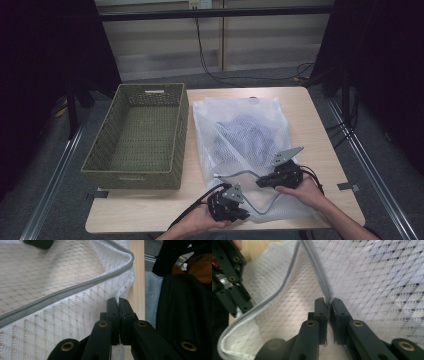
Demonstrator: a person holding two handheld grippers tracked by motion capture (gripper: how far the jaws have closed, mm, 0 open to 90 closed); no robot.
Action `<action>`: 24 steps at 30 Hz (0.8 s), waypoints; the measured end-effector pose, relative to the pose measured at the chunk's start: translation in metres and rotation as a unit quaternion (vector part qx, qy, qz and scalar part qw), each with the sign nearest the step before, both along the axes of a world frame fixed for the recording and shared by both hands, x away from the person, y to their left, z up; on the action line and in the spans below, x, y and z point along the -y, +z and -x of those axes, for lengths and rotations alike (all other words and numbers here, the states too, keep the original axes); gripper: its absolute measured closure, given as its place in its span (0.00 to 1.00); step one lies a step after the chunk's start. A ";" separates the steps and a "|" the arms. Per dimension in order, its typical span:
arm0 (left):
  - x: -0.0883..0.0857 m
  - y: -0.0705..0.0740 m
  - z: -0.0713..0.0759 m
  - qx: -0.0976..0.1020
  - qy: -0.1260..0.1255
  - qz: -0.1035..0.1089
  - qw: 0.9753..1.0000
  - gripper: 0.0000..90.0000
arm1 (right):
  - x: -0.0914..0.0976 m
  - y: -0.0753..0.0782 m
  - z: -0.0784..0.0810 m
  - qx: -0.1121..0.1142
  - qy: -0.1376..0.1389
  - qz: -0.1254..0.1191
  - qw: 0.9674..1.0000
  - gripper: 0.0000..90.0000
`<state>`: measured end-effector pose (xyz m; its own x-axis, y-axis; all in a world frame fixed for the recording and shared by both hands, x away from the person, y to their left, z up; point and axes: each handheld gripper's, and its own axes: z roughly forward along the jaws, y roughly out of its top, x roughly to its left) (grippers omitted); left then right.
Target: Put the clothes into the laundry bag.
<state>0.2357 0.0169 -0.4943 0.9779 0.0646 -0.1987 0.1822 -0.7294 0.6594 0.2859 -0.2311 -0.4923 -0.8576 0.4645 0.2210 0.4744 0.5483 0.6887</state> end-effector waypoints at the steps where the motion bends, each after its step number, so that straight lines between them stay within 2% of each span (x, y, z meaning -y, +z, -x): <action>1: 0.000 0.000 0.000 0.000 0.000 -0.001 1.000 0.96 | 0.000 -0.002 -0.001 -0.002 0.000 0.003 1.000 0.90; 2: 0.000 -0.002 0.001 -0.004 0.006 0.020 1.000 0.94 | -0.001 -0.002 -0.001 -0.004 0.000 0.008 1.000 0.88; 5: -0.004 0.006 -0.003 -0.004 0.010 0.017 1.000 0.92 | -0.001 -0.002 -0.002 -0.007 -0.003 0.004 1.000 0.82; 6: -0.006 0.010 -0.005 0.001 0.011 0.025 1.000 0.92 | 0.001 0.000 -0.002 -0.005 -0.003 -0.002 1.000 0.80; 7: -0.009 0.014 -0.005 -0.004 0.025 0.039 0.999 0.91 | 0.003 0.004 -0.001 -0.005 -0.008 -0.009 1.000 0.78; 8: -0.013 0.019 -0.007 0.001 0.029 0.053 0.998 0.90 | 0.006 0.008 0.000 -0.002 -0.011 -0.017 1.000 0.76; 10: -0.024 0.030 -0.012 0.013 0.041 0.066 0.997 0.90 | 0.014 0.016 0.003 0.006 -0.020 -0.038 0.999 0.74; 11: -0.027 0.031 -0.012 0.009 0.053 0.077 0.996 0.89 | 0.019 0.020 0.005 0.012 -0.028 -0.047 0.998 0.73; 13: -0.038 0.037 -0.017 0.012 0.072 0.084 0.994 0.90 | 0.025 0.026 0.009 0.017 -0.037 -0.059 0.997 0.74; 14: -0.042 0.039 -0.019 0.014 0.086 0.090 0.992 0.90 | 0.029 0.028 0.010 0.022 -0.043 -0.063 0.997 0.75; 17: -0.051 0.038 -0.026 0.026 0.111 0.080 0.990 0.94 | 0.038 0.031 0.016 0.026 -0.048 -0.067 0.996 0.86; 19: -0.051 0.033 -0.029 0.046 0.112 0.052 0.991 0.96 | 0.045 0.029 0.020 0.024 -0.059 -0.060 0.996 0.92; 21: -0.049 0.024 -0.034 0.045 0.124 0.032 0.991 0.97 | 0.052 0.025 0.022 0.019 -0.066 -0.051 0.996 0.96; 22: -0.048 0.021 -0.036 0.047 0.115 0.017 0.992 0.98 | 0.056 0.023 0.022 0.016 -0.069 -0.047 0.996 0.98; 24: -0.043 0.016 -0.036 0.047 0.111 0.008 0.993 0.98 | 0.063 0.017 0.023 0.009 -0.079 -0.026 0.997 1.00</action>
<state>0.2718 0.0603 -0.4788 0.9539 0.2788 -0.1109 0.2754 -0.6672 0.6920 0.2628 -0.2940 -0.4753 -0.7794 0.5819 0.2324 0.5383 0.4320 0.7236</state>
